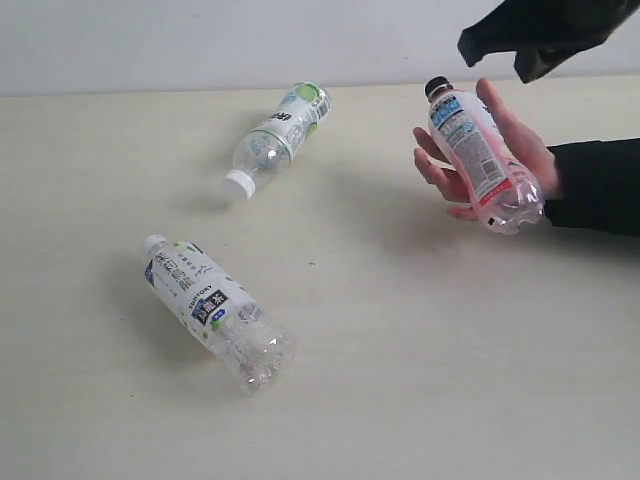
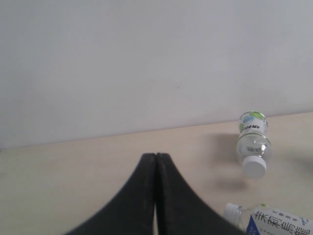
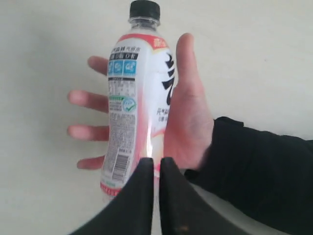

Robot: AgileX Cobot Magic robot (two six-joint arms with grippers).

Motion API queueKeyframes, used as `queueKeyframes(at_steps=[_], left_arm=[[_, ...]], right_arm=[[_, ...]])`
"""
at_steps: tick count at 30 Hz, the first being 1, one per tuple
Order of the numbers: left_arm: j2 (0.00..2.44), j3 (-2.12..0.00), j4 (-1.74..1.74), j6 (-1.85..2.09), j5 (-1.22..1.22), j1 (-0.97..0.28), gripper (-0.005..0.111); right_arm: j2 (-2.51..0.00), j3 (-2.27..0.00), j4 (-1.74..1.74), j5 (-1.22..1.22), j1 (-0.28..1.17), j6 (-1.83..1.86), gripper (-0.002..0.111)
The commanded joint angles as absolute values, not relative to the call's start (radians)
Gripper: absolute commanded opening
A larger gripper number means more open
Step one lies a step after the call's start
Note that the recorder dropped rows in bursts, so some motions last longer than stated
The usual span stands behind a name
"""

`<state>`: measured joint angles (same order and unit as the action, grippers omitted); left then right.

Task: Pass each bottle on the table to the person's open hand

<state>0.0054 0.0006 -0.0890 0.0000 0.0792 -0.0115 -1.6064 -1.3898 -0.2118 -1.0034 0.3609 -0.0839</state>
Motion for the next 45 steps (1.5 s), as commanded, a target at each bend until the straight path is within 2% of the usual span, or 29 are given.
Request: queueKeyframes(at_steps=[1, 7, 11, 21, 29, 45], left_arm=[[0.000, 0.000, -0.091, 0.000, 0.075, -0.010, 0.000], [0.000, 0.000, -0.091, 0.000, 0.075, -0.010, 0.000], [0.000, 0.000, -0.091, 0.000, 0.075, -0.010, 0.000], [0.000, 0.000, -0.091, 0.000, 0.075, -0.010, 0.000], [0.000, 0.000, -0.091, 0.000, 0.075, -0.010, 0.000], [0.000, 0.000, -0.091, 0.000, 0.080, -0.010, 0.000]], right_arm=[[-1.405, -1.216, -0.165, -0.940, 0.354, -0.017, 0.001], [-1.036, -0.860, -0.164, -0.765, 0.354, -0.014, 0.000], [-0.785, -0.683, -0.125, -0.731, 0.354, -0.006, 0.000], [-0.259, -0.623, -0.194, -0.860, 0.354, 0.000, 0.000], [-0.004, -0.522, -0.240, -0.811, 0.354, 0.000, 0.000], [0.000, -0.496, -0.286, -0.817, 0.361, -0.054, 0.000]])
